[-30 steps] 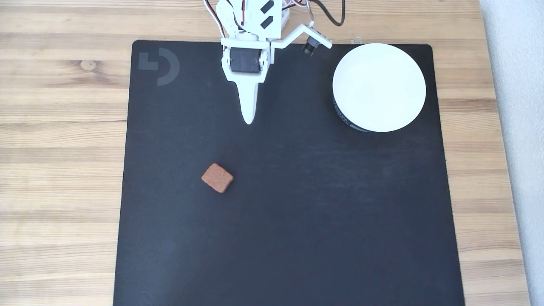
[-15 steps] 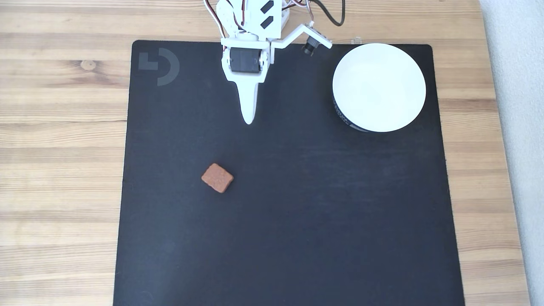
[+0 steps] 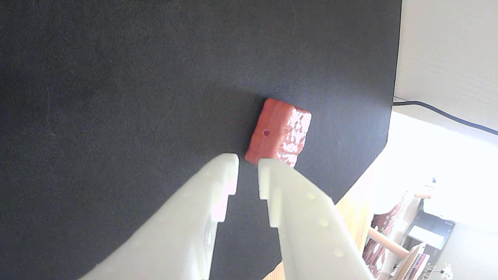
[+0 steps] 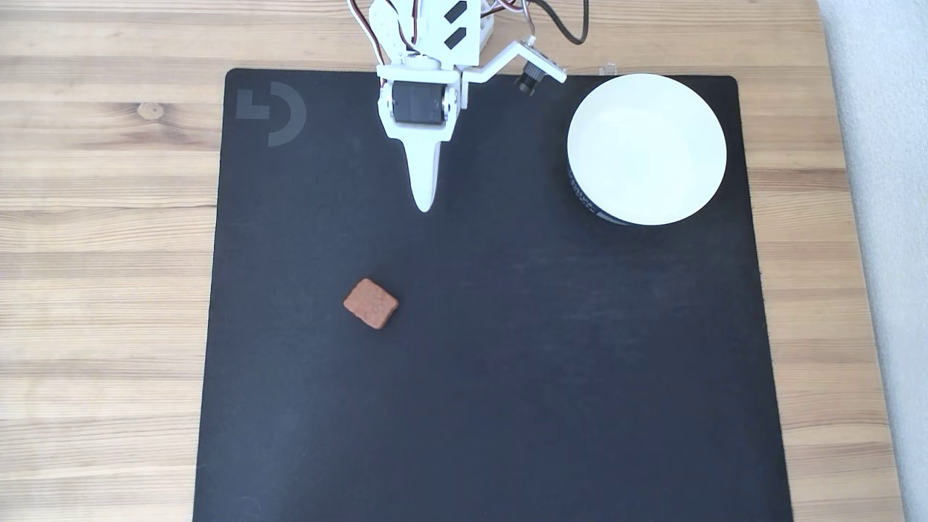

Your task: Pick up the toy and place it on the plate

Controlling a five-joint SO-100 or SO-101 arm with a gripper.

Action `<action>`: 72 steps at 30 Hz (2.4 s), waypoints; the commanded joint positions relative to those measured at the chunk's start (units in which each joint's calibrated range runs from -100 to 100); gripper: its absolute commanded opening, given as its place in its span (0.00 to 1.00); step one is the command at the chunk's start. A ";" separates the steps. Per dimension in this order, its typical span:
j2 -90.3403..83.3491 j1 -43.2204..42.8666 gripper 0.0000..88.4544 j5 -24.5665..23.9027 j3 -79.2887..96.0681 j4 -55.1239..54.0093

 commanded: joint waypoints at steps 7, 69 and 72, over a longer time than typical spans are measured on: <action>-0.50 -0.07 0.03 0.20 0.69 -0.22; 87.04 3.77 0.03 -4.86 -81.33 6.21; 91.79 6.37 0.03 -4.86 -87.01 9.18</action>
